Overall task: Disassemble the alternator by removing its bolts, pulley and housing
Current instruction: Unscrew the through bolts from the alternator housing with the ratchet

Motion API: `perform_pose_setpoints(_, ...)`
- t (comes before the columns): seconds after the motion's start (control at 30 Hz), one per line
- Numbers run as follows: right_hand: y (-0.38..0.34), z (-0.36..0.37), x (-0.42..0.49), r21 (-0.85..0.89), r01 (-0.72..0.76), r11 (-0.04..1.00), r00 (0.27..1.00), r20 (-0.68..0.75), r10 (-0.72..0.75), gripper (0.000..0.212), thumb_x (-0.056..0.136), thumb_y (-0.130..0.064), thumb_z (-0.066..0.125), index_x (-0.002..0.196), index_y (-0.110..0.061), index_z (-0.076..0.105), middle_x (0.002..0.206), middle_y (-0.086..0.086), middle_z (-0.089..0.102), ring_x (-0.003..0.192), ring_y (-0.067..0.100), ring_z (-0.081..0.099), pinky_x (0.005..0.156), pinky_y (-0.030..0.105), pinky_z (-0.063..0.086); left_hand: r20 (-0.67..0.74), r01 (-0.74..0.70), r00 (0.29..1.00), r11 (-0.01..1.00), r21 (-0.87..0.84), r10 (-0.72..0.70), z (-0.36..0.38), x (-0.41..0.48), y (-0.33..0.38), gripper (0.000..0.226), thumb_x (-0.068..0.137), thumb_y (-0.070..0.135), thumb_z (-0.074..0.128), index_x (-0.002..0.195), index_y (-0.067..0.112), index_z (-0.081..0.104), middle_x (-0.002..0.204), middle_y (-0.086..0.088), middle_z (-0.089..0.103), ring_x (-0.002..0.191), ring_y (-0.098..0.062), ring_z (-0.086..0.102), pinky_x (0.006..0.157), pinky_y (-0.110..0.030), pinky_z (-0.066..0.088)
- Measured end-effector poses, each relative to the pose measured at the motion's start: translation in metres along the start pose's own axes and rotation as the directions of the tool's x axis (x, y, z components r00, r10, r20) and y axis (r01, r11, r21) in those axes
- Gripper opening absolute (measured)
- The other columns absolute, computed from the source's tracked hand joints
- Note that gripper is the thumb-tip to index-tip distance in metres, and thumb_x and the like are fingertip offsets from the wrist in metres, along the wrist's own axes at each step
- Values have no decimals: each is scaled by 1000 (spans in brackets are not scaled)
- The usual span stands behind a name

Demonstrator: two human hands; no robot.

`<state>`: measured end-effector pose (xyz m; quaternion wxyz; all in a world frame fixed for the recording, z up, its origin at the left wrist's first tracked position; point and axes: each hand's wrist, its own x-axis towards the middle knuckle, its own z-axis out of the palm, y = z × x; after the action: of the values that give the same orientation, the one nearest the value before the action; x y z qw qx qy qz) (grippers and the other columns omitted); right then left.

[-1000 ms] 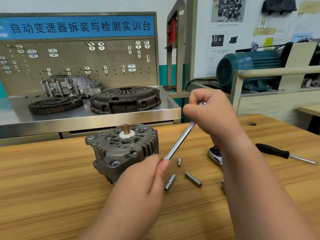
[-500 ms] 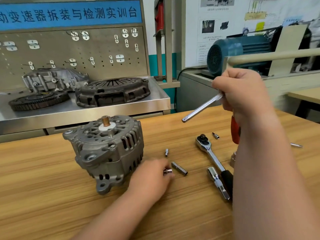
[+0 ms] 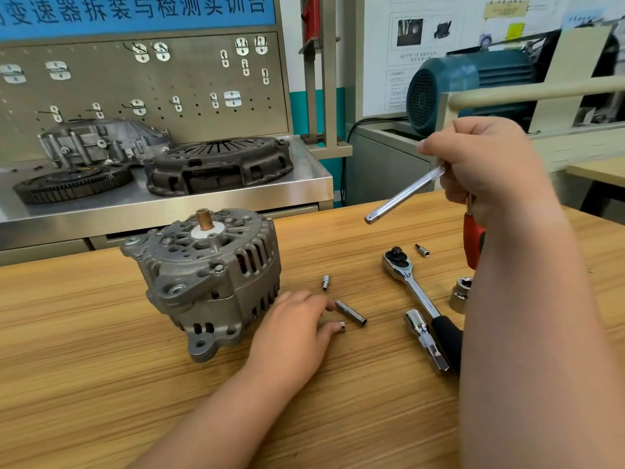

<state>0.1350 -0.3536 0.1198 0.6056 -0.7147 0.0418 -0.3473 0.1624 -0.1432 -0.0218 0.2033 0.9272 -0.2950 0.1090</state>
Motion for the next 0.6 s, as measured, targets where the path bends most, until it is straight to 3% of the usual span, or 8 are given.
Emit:
perform_pose_setpoints(0.2, 0, -6, -2, -17, -23, 1000, 1000, -11, 23, 34, 80, -6, 66, 56, -14, 44, 44, -2, 35, 36, 11, 25, 44, 22, 19, -51, 67, 996, 996, -52, -70, -14, -10, 5, 36, 98, 17, 45, 133, 27, 50, 132, 13, 48, 126, -6, 39, 96, -9, 21)
perform_pose_setpoints(0.37, 1, -5, -2, -32, -27, 999, 1000, 10, 27, 36, 81, -8, 66, 53, -15, 45, 46, -1, 35, 37, 11, 27, 43, 21, 20, 61, 175, 982, 979, 102, -181, -15, -19, 5, 51, 99, 26, 45, 147, 22, 29, 149, 4, 33, 133, -14, 39, 106, -24, 32)
perform_pose_setpoints(0.47, 0, -2, -2, -30, -22, 999, 999, 43, 23, 37, 82, -8, 66, 52, -15, 45, 44, -3, 36, 35, 9, 27, 43, 20, 21, 97, 203, 967, 941, 272, -237, -10, -13, 10, 41, 99, 27, 45, 138, 15, 39, 138, -4, 44, 122, -20, 49, 95, -27, 41)
perform_pose_setpoints(0.6, 0, 2, -3, -25, -23, 999, 997, 78, 25, 42, 82, -9, 67, 49, -18, 44, 38, -9, 35, 35, 8, 27, 41, 18, 22, 137, 179, 954, 870, 459, -268, -5, 1, 19, 25, 96, 11, 46, 118, 11, 58, 119, -7, 53, 110, -23, 52, 75, -30, 43)
